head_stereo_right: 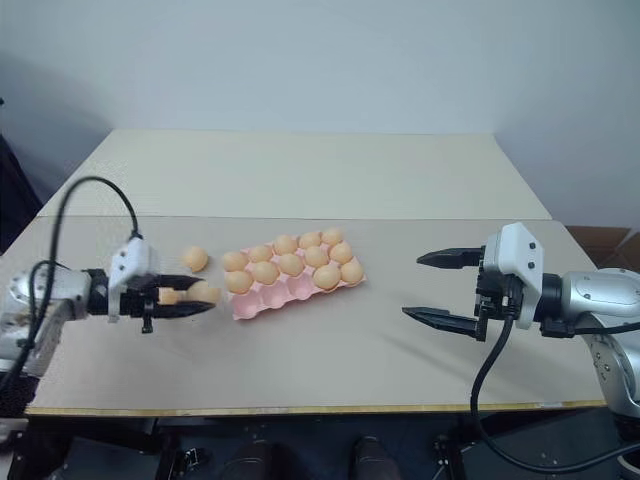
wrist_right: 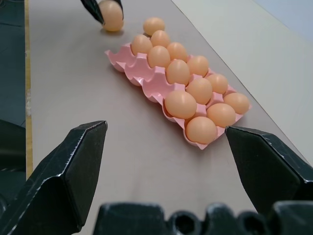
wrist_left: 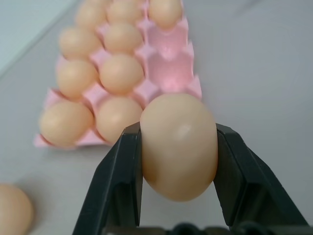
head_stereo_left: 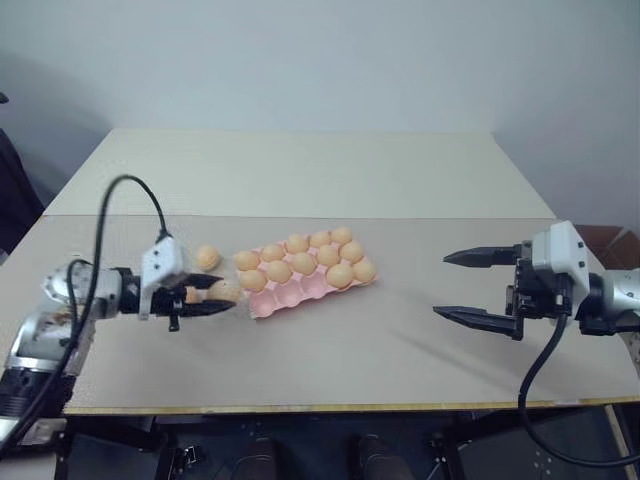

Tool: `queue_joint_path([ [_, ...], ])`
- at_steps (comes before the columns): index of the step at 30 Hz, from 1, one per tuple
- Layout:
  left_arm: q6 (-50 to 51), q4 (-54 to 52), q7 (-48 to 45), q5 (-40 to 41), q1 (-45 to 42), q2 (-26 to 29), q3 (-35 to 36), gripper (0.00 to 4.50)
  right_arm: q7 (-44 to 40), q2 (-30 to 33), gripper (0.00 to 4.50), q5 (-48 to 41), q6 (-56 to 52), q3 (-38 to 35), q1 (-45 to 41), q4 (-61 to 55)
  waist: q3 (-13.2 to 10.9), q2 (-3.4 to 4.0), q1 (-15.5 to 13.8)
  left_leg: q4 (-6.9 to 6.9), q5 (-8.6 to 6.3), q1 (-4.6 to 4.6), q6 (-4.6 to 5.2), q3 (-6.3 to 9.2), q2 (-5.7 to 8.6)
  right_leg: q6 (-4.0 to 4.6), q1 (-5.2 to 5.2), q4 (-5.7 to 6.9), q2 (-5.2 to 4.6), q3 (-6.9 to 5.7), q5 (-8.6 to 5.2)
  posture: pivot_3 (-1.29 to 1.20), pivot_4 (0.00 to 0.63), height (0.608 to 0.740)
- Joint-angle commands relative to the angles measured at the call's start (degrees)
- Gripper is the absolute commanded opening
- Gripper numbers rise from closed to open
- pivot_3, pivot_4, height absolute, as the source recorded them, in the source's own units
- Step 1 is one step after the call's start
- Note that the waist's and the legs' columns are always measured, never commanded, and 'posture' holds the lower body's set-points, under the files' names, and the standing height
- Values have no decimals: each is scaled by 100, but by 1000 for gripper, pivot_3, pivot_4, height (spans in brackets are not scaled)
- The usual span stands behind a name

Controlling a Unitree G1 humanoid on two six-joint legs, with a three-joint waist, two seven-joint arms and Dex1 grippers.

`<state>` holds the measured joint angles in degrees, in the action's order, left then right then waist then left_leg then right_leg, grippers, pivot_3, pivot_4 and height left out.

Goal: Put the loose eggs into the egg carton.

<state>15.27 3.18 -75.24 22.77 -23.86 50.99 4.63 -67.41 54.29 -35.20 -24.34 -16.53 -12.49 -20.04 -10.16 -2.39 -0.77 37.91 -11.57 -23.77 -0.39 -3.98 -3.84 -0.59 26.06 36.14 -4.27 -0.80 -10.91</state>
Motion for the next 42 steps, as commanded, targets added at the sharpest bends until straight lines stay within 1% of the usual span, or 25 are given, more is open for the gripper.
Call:
queue_joint_path([
  [1,37,-216,126,238,-475,-303,-3,1769,51,-11,4500,-98,57,-85,-97,-65,1,-1,-24,2,0,0,0,1,0,-1,-2,-1,0,-2,0,0,150,740],
  [5,41,-99,420,-22,-1024,-998,-554,1769,82,-34,4500,-75,62,-51,-150,-46,2,-3,-44,9,0,-1,0,1,9,-6,-13,-5,-2,1,4,0,150,740],
  [9,-99,352,730,-534,-1544,-1753,-1196,1769,152,-17,4500,-74,33,-119,-98,-128,3,-6,-29,18,0,-3,2,2,12,-12,-16,-6,-2,4,7,0,150,740],
  [12,-280,641,852,-830,-1736,-2018,-1423,1769,202,14,4500,-101,3,-200,-8,-213,4,-7,15,20,-1,-1,2,5,12,-14,-17,-4,0,7,8,0,150,740],
  [16,-434,1024,850,-1177,-1965,-2139,-1685,1769,300,41,4500,-164,-65,-417,218,-408,4,-7,49,20,-3,0,7,12,10,-14,-17,-3,6,8,8,0,150,740],
  [18,-495,1129,757,-1218,-2006,-2162,-1727,2383,357,44,4500,-171,-80,-462,277,-454,4,-7,44,20,-3,0,7,12,12,-14,-17,-2,6,8,8,0,150,740],
  [20,-443,1172,743,-1242,-2033,-2182,-1730,2849,376,39,4500,-176,-92,-481,303,-480,4,-7,45,21,-3,0,7,12,12,-14,-18,-3,4,9,9,0,150,740],
  [24,-562,1230,784,-1255,-2026,-2264,-1639,4249,443,23,4500,-175,-106,-495,329,-514,4,-7,24,21,-3,0,7,12,12,-14,-18,-4,4,8,8,0,150,740],
  [25,-572,1221,771,-1234,-2020,-2276,-1608,4480,455,25,4500,-174,-104,-489,330,-515,4,-7,20,21,-3,-1,7,12,12,-14,-17,-4,4,8,9,0,150,740],
  [29,-562,1096,831,-1141,-1933,-2097,-1326,4480,472,28,4500,-162,-85,-406,243,-450,4,-7,27,22,-3,0,7,12,12,-14,-18,-3,4,8,9,0,150,740],
  [32,-413,767,780,-948,-1753,-1793,-1012,4480,461,31,4500,-169,-83,-369,188,-418,4,-7,63,21,-3,0,7,13,10,-14,-17,-3,6,9,9,0,150,740],
  [34,-267,438,675,-713,-1501,-1427,-680,4480,433,19,4500,-171,-75,-313,128,-369,4,-7,98,21,-3,1,7,13,9,-14,-17,-3,6,9,9,0,150,740],
  [39,135,-369,472,-146,-522,-386,302,4480,351,-23,4500,-164,-39,-176,-3,-249,4,-6,157,21,-3,3,7,13,4,-14,-16,-2,5,8,8,0,150,740],
  [42,436,-818,359,188,343,205,1121,4480,285,-36,4500,-136,7,-90,-82,-136,4,-6,157,21,-3,4,7,11,4,-13,-17,-3,2,5,8,0,150,740],
])
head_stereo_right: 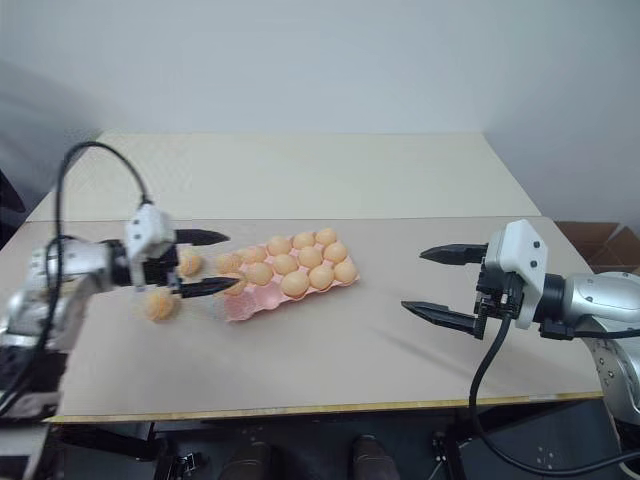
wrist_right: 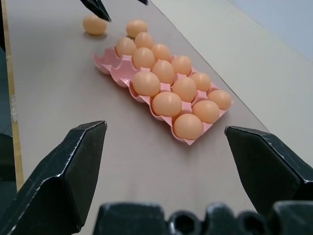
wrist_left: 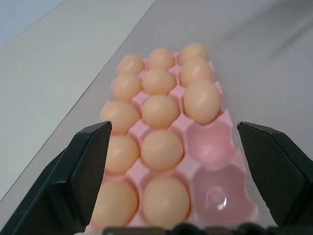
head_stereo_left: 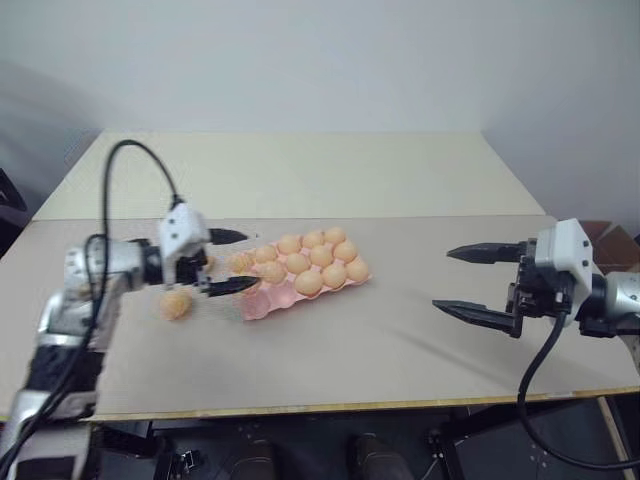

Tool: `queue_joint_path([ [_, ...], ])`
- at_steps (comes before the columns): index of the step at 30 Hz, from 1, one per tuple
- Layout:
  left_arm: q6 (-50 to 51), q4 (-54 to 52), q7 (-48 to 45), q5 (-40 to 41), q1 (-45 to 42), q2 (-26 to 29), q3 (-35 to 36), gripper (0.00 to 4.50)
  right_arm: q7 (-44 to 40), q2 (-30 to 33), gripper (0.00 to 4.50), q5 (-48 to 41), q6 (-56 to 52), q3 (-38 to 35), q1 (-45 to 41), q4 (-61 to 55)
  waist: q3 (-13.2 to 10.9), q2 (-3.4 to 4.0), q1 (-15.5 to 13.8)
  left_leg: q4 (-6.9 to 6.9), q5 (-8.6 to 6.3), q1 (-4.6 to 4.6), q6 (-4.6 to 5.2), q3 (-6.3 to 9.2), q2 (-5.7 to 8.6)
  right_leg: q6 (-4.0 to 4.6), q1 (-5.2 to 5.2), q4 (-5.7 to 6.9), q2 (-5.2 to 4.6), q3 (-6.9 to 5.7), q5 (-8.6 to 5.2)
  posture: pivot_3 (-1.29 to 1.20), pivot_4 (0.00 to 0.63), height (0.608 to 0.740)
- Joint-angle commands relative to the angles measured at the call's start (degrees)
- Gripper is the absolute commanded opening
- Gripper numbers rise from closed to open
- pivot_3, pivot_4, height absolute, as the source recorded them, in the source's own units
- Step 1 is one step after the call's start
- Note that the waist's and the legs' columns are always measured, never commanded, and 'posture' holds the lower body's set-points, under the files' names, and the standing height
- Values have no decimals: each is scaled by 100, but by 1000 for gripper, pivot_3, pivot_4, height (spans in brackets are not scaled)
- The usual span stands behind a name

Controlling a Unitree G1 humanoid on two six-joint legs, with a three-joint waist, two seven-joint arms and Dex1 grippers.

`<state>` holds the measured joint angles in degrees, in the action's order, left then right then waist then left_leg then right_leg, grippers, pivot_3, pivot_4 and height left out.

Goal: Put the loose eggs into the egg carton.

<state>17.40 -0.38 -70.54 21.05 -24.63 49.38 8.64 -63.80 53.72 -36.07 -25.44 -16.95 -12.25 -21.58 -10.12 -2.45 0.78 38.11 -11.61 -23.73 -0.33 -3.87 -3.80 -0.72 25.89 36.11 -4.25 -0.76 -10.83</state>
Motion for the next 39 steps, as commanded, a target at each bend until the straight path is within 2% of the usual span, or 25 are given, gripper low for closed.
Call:
queue_joint_path([
  [1,288,-565,-119,443,639,487,914,4480,-87,20,4500,-45,124,-32,-122,38,0,0,-3,0,0,1,0,-1,-1,1,1,0,-1,0,-1,0,150,740],
  [5,646,-963,-187,660,2015,822,2290,4480,-288,42,4500,-57,164,70,-231,198,0,0,-9,-2,-1,-2,-1,-4,-3,15,9,-2,-5,-2,-10,0,150,740],
  [10,913,-1354,-101,721,3278,751,3439,4480,-451,52,4500,-20,212,133,-310,347,0,1,-39,-3,-1,-1,-2,-8,-4,37,11,0,-9,-5,-23,0,150,740],
  [14,1238,-1869,202,889,3790,508,3853,4480,-525,69,4500,-16,229,140,-333,398,0,1,-84,-3,-2,-3,-3,-9,-4,38,14,-2,-11,-6,-24,0,150,740],
  [19,1493,-2358,645,1111,4012,206,3918,4480,-601,106,4500,-16,246,143,-331,412,0,0,-96,-4,-2,-4,-3,-13,-5,38,15,-3,-10,-2,-24,0,150,740],
  [25,1620,-2307,1300,924,3889,199,3598,4480,-655,134,4500,-17,243,114,-353,416,0,0,-99,-4,-2,-2,-3,-14,-5,38,15,-2,-8,0,-24,0,150,740],
  [28,1883,-2129,1959,663,3425,209,2856,4480,-641,126,4500,-26,246,129,-384,397,1,1,-129,-4,-2,-2,-3,-15,-4,38,14,-2,-8,1,-23,0,150,740],
  [32,2320,-1910,2962,344,2533,-186,1778,4480,-605,110,4500,-46,241,115,-377,332,4,-3,-162,-4,-2,0,-3,-15,-2,37,9,-2,-8,0,-22,0,150,740],
  [37,2793,-1634,3751,69,1932,-639,1057,4480,-561,129,4500,-82,229,-5,-283,209,5,-7,-126,-5,-3,-6,-1,-16,-2,2,11,-7,-4,5,0,0,150,740],
  [39,2850,-1456,3775,20,1826,-717,813,4480,-534,138,4500,-120,205,-83,-231,131,5,-7,-118,-5,-3,-4,0,-15,-4,2,12,-3,0,4,1,0,150,740],
])
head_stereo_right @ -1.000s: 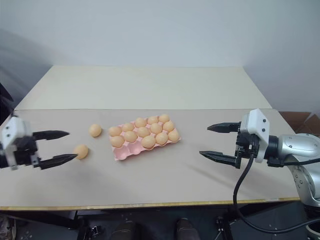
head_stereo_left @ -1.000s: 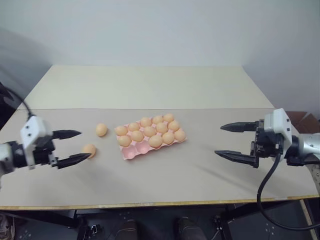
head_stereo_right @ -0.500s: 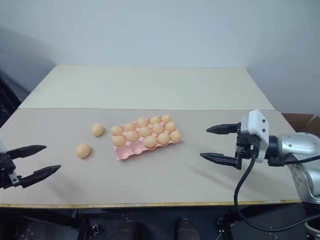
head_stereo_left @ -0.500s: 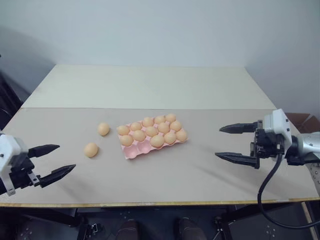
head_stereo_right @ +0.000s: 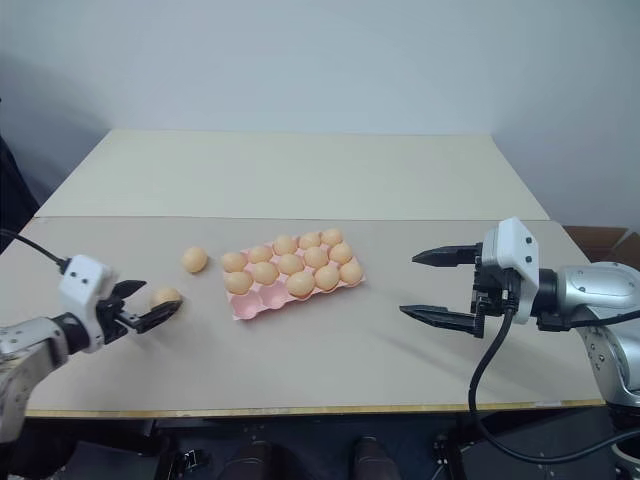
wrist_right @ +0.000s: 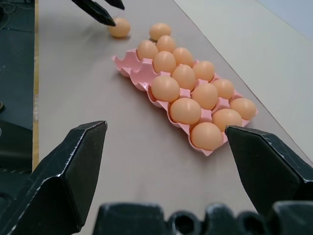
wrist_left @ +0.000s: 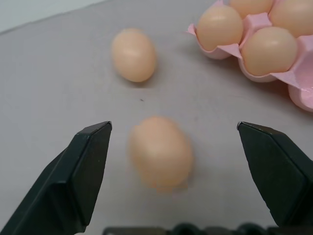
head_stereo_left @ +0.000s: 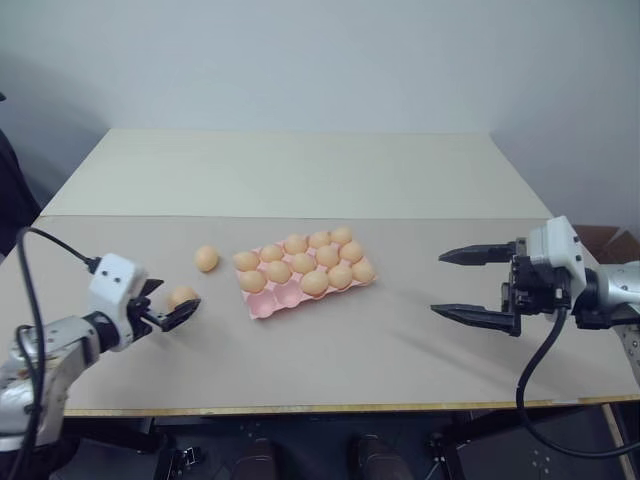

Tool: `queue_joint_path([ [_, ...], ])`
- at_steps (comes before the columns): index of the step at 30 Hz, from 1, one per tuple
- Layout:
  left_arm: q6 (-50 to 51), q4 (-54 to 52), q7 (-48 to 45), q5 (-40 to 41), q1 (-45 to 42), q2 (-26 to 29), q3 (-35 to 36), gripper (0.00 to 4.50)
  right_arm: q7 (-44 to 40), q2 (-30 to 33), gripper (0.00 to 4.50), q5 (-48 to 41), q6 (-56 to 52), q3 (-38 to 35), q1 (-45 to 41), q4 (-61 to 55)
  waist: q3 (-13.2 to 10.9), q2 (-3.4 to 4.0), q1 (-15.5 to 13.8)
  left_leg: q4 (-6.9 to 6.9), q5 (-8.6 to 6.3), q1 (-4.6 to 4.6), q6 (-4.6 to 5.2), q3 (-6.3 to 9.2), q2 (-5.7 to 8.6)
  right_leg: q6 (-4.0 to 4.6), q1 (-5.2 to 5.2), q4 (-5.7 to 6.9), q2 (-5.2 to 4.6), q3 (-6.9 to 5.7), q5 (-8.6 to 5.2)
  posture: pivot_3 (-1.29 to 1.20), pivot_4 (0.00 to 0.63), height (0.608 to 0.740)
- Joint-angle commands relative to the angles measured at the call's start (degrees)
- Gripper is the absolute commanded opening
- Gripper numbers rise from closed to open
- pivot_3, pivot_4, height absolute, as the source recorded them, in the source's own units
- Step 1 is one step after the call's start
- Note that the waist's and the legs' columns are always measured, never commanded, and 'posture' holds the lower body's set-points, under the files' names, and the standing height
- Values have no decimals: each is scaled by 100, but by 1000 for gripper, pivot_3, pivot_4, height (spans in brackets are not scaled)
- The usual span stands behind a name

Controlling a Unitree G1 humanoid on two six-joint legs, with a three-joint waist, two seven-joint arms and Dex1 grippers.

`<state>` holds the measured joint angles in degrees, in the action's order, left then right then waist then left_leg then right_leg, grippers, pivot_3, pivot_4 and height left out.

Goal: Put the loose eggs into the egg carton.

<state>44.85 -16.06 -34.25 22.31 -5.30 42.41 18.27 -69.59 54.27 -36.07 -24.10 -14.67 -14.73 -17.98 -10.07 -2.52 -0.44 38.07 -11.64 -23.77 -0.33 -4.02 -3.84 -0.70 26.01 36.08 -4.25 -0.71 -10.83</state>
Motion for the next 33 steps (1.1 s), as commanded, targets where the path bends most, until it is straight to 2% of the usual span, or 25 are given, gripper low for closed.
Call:
queue_joint_path([
  [1,94,217,163,-140,-156,-47,-246,4480,58,84,4500,-125,66,-332,34,-251,0,0,4,0,0,2,0,0,-1,0,0,3,1,1,0,0,150,740],
  [2,86,292,183,-160,-193,-62,-311,4480,67,83,4500,-125,63,-345,47,-267,0,0,5,0,0,4,0,0,-1,1,0,5,1,0,0,0,150,740],
  [5,296,526,375,-225,-382,-86,-391,3863,115,79,4500,-106,58,-376,79,-311,1,-1,-9,0,0,7,0,1,0,5,-2,5,1,0,-1,0,150,740],
  [11,47,590,155,-208,-383,12,-367,1882,194,68,4500,-137,37,-481,224,-410,1,-2,-20,0,0,1,0,1,3,4,-1,0,-4,0,0,0,150,740],
  [12,-30,554,95,-232,-367,71,-377,1695,209,67,4500,-144,34,-489,241,-423,1,-2,-19,0,0,1,0,1,3,4,-1,0,-5,0,0,0,150,740],
  [19,-783,-63,-864,40,-682,332,-649,1620,250,56,4500,-152,49,-448,221,-408,2,-2,-40,0,0,1,0,0,4,24,-1,-1,-6,0,-12,0,150,740],
  [23,-1107,-14,-1344,5,-1364,68,-1443,1620,281,17,4500,-131,73,-400,186,-393,2,-3,-89,1,1,-1,0,0,10,22,-6,-2,-9,-2,-10,0,150,740],
  [30,-1422,877,-1655,-538,-2413,-582,-2712,1620,423,-6,4500,-146,57,-541,378,-559,2,-4,-42,1,1,0,1,4,11,0,-9,-1,-2,2,2,0,150,740],
  [33,-1485,1259,-1687,-762,-2695,-731,-2959,1620,519,6,4500,-182,20,-685,530,-686,2,-5,-20,2,1,1,2,6,12,-1,-10,-1,-1,3,2,0,150,740],
])
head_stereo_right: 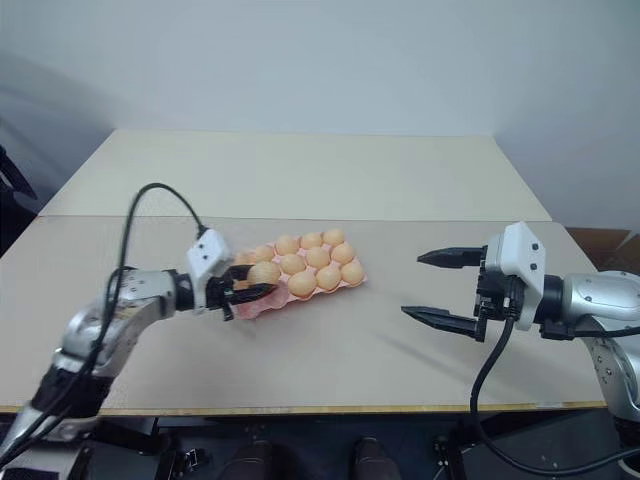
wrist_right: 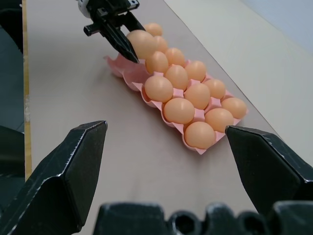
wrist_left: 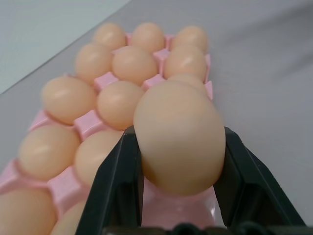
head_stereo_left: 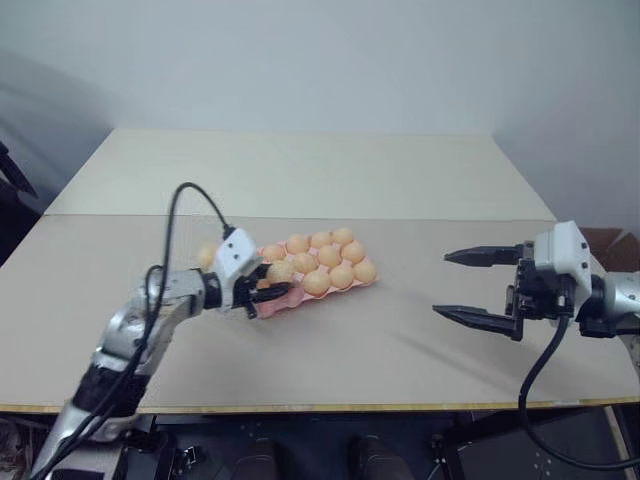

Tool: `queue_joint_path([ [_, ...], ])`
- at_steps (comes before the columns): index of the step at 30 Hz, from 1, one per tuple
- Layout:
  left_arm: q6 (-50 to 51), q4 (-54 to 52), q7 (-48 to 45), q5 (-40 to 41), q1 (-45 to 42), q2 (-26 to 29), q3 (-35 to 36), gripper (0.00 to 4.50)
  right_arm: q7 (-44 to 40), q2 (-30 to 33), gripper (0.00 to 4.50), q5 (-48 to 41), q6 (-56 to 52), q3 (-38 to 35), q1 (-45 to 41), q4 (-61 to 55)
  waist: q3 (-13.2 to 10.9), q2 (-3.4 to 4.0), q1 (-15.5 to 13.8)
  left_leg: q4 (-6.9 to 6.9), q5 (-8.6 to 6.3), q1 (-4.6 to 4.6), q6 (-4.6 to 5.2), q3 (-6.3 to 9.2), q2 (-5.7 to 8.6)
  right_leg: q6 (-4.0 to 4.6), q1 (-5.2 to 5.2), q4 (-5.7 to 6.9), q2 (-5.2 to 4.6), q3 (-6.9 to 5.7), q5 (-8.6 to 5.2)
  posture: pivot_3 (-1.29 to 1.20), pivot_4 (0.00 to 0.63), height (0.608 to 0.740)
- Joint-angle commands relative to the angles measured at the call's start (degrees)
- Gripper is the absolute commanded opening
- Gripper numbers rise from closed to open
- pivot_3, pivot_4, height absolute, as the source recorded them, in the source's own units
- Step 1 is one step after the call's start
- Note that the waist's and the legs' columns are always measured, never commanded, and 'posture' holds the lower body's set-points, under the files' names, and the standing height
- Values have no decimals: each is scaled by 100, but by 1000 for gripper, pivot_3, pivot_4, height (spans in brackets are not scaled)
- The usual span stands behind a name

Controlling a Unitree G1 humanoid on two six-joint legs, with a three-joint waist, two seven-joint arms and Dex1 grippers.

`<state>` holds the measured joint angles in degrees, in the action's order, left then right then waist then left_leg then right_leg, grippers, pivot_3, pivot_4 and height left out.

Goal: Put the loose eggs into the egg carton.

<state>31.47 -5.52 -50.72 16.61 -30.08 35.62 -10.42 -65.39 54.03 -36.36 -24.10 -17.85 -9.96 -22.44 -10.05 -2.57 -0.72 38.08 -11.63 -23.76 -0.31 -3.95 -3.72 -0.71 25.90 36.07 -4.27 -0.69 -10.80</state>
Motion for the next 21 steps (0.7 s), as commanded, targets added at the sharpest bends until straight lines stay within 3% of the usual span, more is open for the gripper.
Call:
queue_joint_path([
  [1,-153,272,-75,-218,-274,-68,-121,1620,129,34,4500,-165,7,-415,106,-283,0,0,20,0,0,0,0,0,0,0,0,0,1,1,0,0,150,740],
  [10,-345,125,-471,-117,-236,159,183,4420,312,16,4500,-240,-18,-582,378,-489,0,0,15,0,0,1,0,5,-1,0,0,0,1,-1,0,0,150,740],
  [15,-546,-156,-673,180,85,669,953,4467,334,-1,4500,-235,21,-477,303,-421,0,0,44,0,0,1,0,5,-3,0,1,0,2,-1,0,0,150,740],
  [21,-683,-451,-1061,621,1120,1637,2493,4467,218,-6,4500,-203,87,-324,147,-232,0,1,81,0,0,2,0,4,-5,2,2,0,0,-3,-2,0,150,740],
])
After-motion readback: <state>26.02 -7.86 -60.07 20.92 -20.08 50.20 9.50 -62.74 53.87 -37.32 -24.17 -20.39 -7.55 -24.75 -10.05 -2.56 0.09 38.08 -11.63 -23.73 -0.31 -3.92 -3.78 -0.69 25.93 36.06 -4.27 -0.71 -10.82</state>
